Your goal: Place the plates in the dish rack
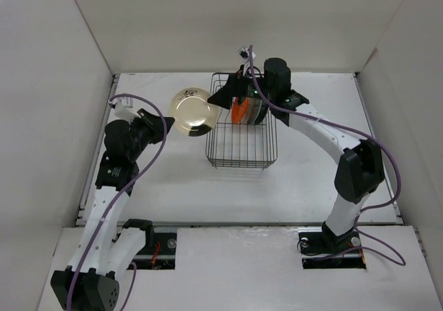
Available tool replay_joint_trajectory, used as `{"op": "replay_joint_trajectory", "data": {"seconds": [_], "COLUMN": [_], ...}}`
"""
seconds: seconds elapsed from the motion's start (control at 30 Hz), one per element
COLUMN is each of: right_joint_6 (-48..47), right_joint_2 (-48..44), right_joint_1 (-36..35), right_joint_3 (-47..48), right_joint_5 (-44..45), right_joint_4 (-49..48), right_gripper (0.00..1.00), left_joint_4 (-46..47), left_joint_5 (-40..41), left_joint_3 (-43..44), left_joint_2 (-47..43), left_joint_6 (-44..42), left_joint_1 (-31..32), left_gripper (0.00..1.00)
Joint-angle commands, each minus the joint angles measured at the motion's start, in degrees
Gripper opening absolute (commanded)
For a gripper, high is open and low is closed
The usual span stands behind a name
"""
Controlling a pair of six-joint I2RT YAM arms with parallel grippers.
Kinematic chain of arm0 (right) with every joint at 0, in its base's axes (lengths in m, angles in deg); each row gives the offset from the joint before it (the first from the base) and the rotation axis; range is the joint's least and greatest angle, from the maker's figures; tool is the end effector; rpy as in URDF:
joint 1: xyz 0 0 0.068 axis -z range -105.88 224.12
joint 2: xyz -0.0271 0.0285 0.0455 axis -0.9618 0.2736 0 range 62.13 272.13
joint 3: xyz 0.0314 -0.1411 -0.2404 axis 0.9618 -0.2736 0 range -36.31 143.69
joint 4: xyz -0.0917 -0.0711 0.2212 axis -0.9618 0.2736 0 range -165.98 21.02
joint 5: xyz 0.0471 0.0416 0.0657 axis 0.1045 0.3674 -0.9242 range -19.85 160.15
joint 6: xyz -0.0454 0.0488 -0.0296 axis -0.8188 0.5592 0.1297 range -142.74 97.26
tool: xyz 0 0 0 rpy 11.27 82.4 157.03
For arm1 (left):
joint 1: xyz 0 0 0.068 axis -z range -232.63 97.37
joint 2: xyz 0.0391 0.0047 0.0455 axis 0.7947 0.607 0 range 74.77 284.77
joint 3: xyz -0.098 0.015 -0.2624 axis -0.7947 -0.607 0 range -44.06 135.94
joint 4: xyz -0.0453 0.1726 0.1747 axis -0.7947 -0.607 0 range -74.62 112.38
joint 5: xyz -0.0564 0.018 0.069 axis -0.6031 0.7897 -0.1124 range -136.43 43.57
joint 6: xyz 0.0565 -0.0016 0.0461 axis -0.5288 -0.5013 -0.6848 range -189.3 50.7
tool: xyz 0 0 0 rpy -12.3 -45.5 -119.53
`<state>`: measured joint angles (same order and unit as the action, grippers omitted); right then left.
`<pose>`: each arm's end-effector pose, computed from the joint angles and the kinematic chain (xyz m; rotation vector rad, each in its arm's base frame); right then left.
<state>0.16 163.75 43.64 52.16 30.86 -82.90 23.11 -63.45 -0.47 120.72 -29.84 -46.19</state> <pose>0.3555 0.2537 0.3722 -0.6685 1.6938 1.2514 0.1943 -0.0398 0.3555 -0.2388 1.6486 -0.8520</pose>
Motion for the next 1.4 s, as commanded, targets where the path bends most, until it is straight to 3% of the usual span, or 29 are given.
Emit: {"op": "replay_joint_trajectory", "data": {"seconds": [0.0,0.3,0.33,0.4,0.43,0.5,0.57,0.6,0.67,0.7,0.83,0.93,1.1,1.37], "right_joint_6": [2.5,4.3,4.4,5.2,5.8,6.3,5.8,5.2,4.6,4.6,7.7,10.0,12.8,15.0], "right_joint_2": [0.1,2.9,2.9,2.9,1.9,0.3,-2.2,-2.2,-1.7,-1.1,3.9,6.1,9.7,17.3], "right_joint_1": [-0.4,-2.8,-2.8,-2.8,-2.8,-2.8,-2.8,-3.5,-4.1,-4.9,-7.0,-7.6,-8.8,-9.4], "right_joint_3": [2.9,4.5,4.5,4.5,4.5,3.9,3.1,4.4,9.8,11.6,21.7,25.4,29.8,37.1], "right_joint_5": [-3.9,-5.8,-5.8,-4.3,-2.9,4.2,13.5,25.4,38.1,50.7,74.8,82.8,88.2,90.2], "right_joint_4": [-6.4,-7.1,-7.1,-7.1,-7.1,-6.4,-0.1,3.3,15.5,19.2,35.5,42.5,47.4,51.4], "right_gripper": [0.92,0.85,0.63,0.06,0.00,0.00,0.00,0.00,0.00,0.00,0.00,0.00,0.00,0.00], "left_joint_4": [7.1,13.6,13.6,12.4,10.9,5.1,1.3,-3.6,-7.9,-11.8,-16.0,-16.0,-16.0,-17.3], "left_joint_5": [-3.4,-6.5,-7.0,-5.8,-4.3,1.2,5.8,8.5,12.8,16.1,19.6,19.6,19.6,18.5], "left_joint_3": [2.1,0.1,0.1,0.6,0.6,3.0,4.7,6.6,8.4,10.0,11.2,10.6,9.5,9.5], "left_joint_2": [-0.5,0.1,0.6,1.3,1.3,2.6,3.1,3.9,5.3,6.3,7.9,7.9,9.1,10.2], "left_joint_6": [0.4,4.8,4.8,4.8,4.8,3.8,0.5,0.4,-1.0,-1.5,-3.4,-4.0,-5.1,-6.2], "left_joint_1": [0.3,0.3,0.3,0.3,0.3,0.3,0.3,0.3,0.3,0.3,-0.2,-0.2,-0.7,-1.3], "left_gripper": [0.00,0.00,0.00,0.00,0.28,1.00,1.00,1.00,1.00,1.00,1.00,1.00,1.00,1.00]}}
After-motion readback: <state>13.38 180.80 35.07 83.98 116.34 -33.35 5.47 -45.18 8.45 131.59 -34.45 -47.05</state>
